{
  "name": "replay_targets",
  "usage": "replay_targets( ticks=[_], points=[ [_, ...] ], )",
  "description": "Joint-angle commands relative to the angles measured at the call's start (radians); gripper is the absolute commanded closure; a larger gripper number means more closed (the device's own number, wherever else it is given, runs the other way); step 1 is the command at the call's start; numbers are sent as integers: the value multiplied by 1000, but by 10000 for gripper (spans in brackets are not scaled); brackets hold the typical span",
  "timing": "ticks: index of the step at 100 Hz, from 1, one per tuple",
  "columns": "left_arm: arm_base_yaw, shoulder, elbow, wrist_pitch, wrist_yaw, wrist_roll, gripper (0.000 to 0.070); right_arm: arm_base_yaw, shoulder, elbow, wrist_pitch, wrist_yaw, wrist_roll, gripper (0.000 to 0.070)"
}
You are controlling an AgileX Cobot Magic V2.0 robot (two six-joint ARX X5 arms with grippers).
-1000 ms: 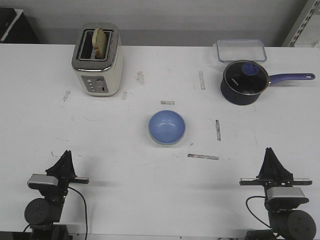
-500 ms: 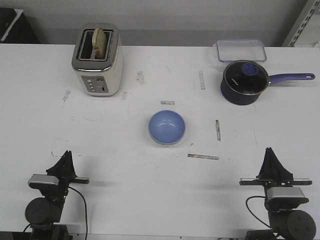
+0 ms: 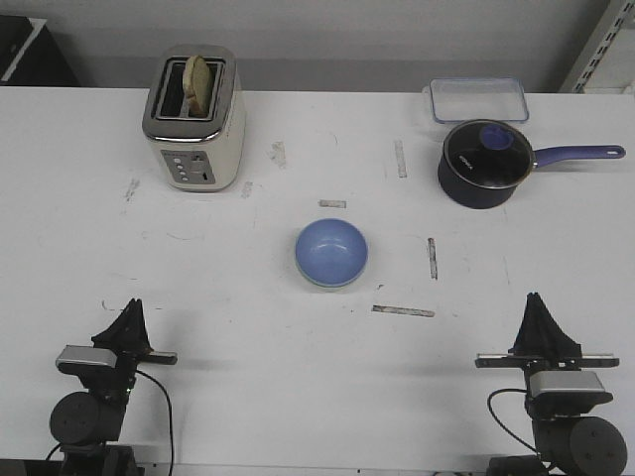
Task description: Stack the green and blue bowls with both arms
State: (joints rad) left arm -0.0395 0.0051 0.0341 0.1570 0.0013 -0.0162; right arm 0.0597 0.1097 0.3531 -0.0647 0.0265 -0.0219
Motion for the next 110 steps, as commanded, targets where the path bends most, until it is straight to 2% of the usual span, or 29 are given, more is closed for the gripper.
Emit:
replay_targets(
  ticks=[1,17,26,42,70,99,110],
  points=[
    [2,-2,-21,14,-2,5,698,1,-4,4,12,0,-5,695],
    [1,-2,-21,14,-2,5,699,-2,-5,3,3,6,-6,695],
    [1,-2,-21,14,-2,5,698,-2,-7,-13,5,-21,-2,695],
    [1,-2,-21,14,-2,5,699,-3,-28,-95,13,-31,65,695],
    [1,-2,-21,14,-2,5,699,-32,-86,-231,20,-26,66,695],
    [1,-2,-21,14,-2,5,698,-36,-108,-297,22,-26,68,695],
    [1,-2,-21,14,-2,5,699,-35,-108,-331,82,-30,73,695]
  ],
)
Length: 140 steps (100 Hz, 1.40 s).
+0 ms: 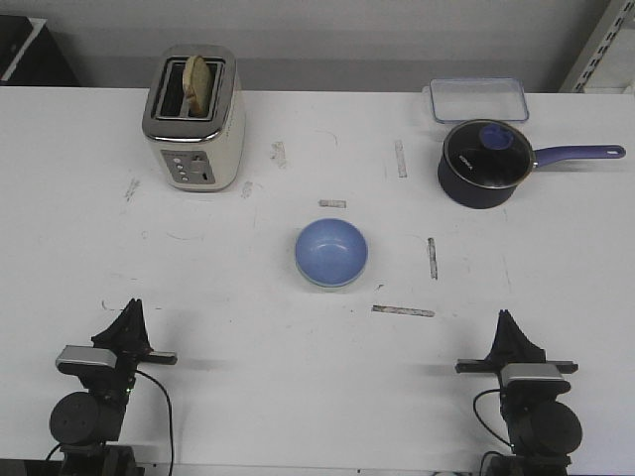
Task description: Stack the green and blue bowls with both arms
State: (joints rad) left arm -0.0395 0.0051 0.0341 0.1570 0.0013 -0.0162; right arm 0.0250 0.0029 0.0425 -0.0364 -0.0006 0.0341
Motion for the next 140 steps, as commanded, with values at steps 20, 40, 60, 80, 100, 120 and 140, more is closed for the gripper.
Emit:
replay_targets(
  ticks=[20,40,60,80,100,120,140],
  points=[
    [1,-2,-21,15,-2,5,698,-1,-2,-30,81,1,18,695],
    [1,-2,-21,16,-2,5,698,-1,-2,-30,104,0,18,695],
    [1,-2,-21,16,-2,5,698,-1,-2,-30,104,1,18,695],
    [1,-2,-21,15,-2,5,698,-1,-2,-30,104,1,18,695],
    [1,-2,-21,16,-2,5,698,-1,-2,-30,104,1,18,695],
    [1,-2,-21,16,-2,5,698,-1,-2,-30,104,1,18,695],
    [1,-2,-21,16,-2,5,699,-1,-2,-30,104,1,18,695]
  ],
)
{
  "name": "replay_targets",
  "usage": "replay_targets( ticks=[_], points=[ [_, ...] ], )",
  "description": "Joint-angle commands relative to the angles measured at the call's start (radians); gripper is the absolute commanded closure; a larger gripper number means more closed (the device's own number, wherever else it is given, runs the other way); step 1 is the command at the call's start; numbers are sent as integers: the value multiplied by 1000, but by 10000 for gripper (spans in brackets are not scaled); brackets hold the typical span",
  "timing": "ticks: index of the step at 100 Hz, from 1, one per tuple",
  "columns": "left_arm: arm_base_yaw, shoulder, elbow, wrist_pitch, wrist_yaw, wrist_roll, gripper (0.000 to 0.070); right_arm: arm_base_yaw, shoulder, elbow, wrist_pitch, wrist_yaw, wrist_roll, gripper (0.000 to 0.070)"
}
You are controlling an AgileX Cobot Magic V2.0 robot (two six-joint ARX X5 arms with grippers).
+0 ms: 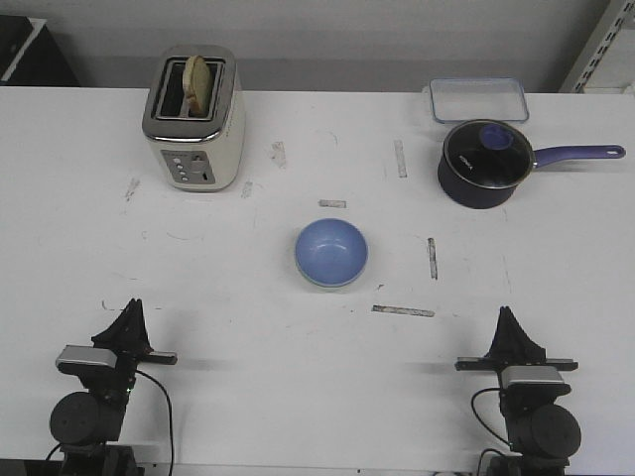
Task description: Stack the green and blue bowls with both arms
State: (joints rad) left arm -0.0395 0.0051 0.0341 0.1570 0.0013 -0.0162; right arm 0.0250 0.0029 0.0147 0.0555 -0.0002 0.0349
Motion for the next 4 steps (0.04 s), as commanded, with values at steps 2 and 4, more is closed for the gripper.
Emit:
replay_targets(
  ticks=[2,4],
  points=[
    [1,-2,-21,16,-2,5,698,-1,-2,-2,12,0,17,695],
    [1,-2,-21,15,-2,5,698,-1,-2,-2,12,0,17,695]
  ],
)
